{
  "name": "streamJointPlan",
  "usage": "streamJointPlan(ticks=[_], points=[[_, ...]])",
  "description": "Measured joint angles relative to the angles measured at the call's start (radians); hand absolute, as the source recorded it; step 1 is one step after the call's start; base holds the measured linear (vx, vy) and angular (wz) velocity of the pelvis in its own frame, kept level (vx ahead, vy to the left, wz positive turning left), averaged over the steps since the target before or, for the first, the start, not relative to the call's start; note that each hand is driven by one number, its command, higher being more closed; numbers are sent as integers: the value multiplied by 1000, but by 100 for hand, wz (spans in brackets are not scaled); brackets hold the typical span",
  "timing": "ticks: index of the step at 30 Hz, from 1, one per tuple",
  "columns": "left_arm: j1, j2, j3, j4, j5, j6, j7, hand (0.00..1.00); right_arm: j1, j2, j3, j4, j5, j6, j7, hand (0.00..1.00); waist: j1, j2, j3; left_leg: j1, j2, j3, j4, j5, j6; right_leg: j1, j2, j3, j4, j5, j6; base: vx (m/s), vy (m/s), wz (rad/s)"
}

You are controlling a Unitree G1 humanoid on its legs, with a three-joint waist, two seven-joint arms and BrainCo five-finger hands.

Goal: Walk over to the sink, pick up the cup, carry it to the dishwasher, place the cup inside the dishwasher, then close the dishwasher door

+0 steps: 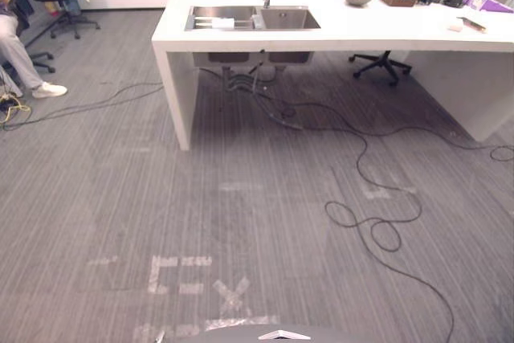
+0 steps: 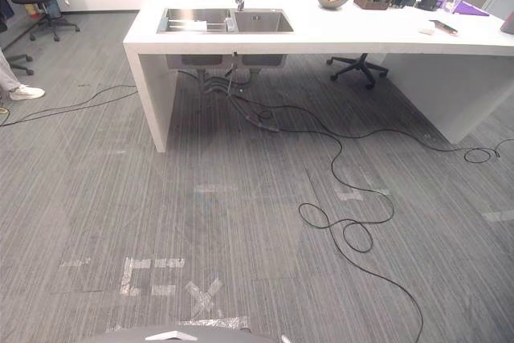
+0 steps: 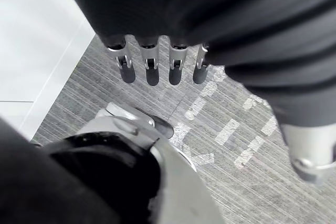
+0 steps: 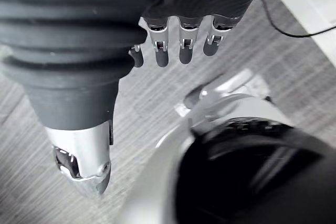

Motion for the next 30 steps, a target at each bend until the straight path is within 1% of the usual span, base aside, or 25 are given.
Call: streamJointPlan(ticks=[1,2,3,4,5,6,7,8,9,10,11,13,14,16,17,19,21,22,25,27,28,29,30], points=[[-6,0,-1,0,0,-17,0,0,-11,3,1,-1,-44,-39,-6,0,-2,3,4,3,0,-2,-1,0,0,9,0,-1,-7,1,2,0,0,0],[-8,0,-1,0,0,-26,0,0,-17,4,1,-2,-57,-51,-7,0,-2,1,8,8,0,-3,-2,0,-1,13,0,-2,-11,2,4,22,-17,5],[-12,-2,-3,0,0,-44,0,0,-23,6,2,-5,-81,-68,-6,0,-2,0,12,15,-1,-6,-2,-2,-4,25,0,-4,-17,2,5,7,-20,6],[-16,-5,-8,1,3,-66,2,0,-28,6,3,-6,-80,-74,6,0,-1,-1,13,18,-1,-8,-3,-3,-5,29,0,-6,-18,0,8,-5,-22,6],[-17,-6,-10,1,3,-76,3,0,-30,6,3,-7,-80,-74,12,0,-1,-1,13,18,-1,-9,-3,-3,-5,28,0,-7,-18,0,8,-14,-23,5],[-19,-9,-11,1,5,-100,11,0,-33,5,3,-10,-80,-73,26,0,-1,0,17,17,-1,-10,-3,-3,-5,28,0,-10,-18,0,8,-30,-22,5],[-22,-13,-12,0,6,-121,28,0,-33,4,3,-16,-79,-68,44,0,-1,1,22,17,-1,-11,-3,-3,-4,29,0,-12,-18,0,8,-46,-26,5],[-24,-14,-13,0,6,-130,34,0,-34,3,4,-17,-78,-62,54,0,-1,1,23,17,-1,-12,-3,-3,-4,29,0,-13,-18,0,8,-56,-25,3],[-25,-15,-20,0,16,-144,54,0,-34,1,5,-22,-78,-45,73,0,-2,1,24,16,-1,-12,-3,-2,-4,29,0,-14,-18,0,8,-39,-17,1],[-25,-16,-21,0,22,-149,63,0,-34,1,5,-25,-77,-34,86,0,-3,0,24,17,-1,-12,-3,-2,-4,29,0,-15,-18,0,8,-57,-25,2],[-26,-20,-21,0,24,-160,92,0,-34,-2,6,-29,-62,-3,119,0,-4,-5,27,16,-1,-11,-4,-2,-3,29,0,-17,-18,0,8,-46,-20,1],[-26,-23,-21,0,24,-173,104,0,-33,-3,6,-29,-57,15,138,0,-5,-3,28,16,-1,-11,-5,-2,-3,29,0,-18,-18,0,8,-52,-23,0],[-26,-25,-20,0,24,-186,119,0,-34,-4,7,-29,-57,36,153,0,-5,-5,29,16,-1,-11,-9,-2,-3,29,-1,-21,-18,0,7,-47,-22,0],[-26,-28,-20,0,24,-197,138,0,-34,-6,8,-29,-37,59,176,0,-5,-8,31,16,-1,-11,-9,-2,-3,29,-1,-24,-18,0,7,-22,-11,1],[-25,-29,-20,0,25,-201,140,0,-34,-6,8,-29,-34,64,179,0,-5,-8,31,16,-1,-11,-9,-2,-3,29,-1,-24,-18,0,7,0,0,0],[-25,-36,-18,1,43,-228,176,0,-38,-9,13,-30,-29,88,202,0,-4,-9,31,16,-1,-11,-10,-1,-1,29,-1,-25,-18,0,7,-16,-15,1],[-25,-39,-16,1,44,-241,197,0,-42,-10,15,-30,-26,106,217,0,-4,-10,31,17,-1,-11,-10,-1,-1,30,-1,-26,-18,0,8,0,0,0],[-25,-42,-14,1,46,-252,211,0,-43,-10,16,-29,-22,111,216,0,-3,-11,31,17,-1,-11,-10,-1,-1,30,-1,-26,-18,0,8,0,0,0],[-25,-49,1,0,63,-266,244,0,-47,-12,30,-29,-19,119,214,0,-4,-14,31,18,-2,-11,-10,-1,-1,31,-1,-26,-18,0,8,0,0,0],[-26,-50,2,0,63,-270,264,0,-52,-13,36,-25,-18,119,213,0,-4,-18,35,22,-2,-11,-10,0,-1,35,-1,-26,-18,0,8,-16,-11,0],[-27,-50,2,0,62,-273,269,0,-54,-13,36,-25,-18,119,212,0,-4,-14,38,27,-2,-11,-10,0,-1,41,-1,-26,-18,0,8,-50,-28,0],[-27,-50,2,-1,62,-277,288,0,-55,-12,38,-25,-13,114,212,0,-3,-23,46,34,-2,-11,-10,-1,-1,48,-1,-26,-18,-1,9,-45,-24,0],[-27,-50,3,-2,61,-277,293,0,-55,-11,41,-25,-9,110,212,0,-3,-23,45,34,-2,-11,-10,-1,-1,48,-2,-26,-18,-1,9,-47,-24,0]])
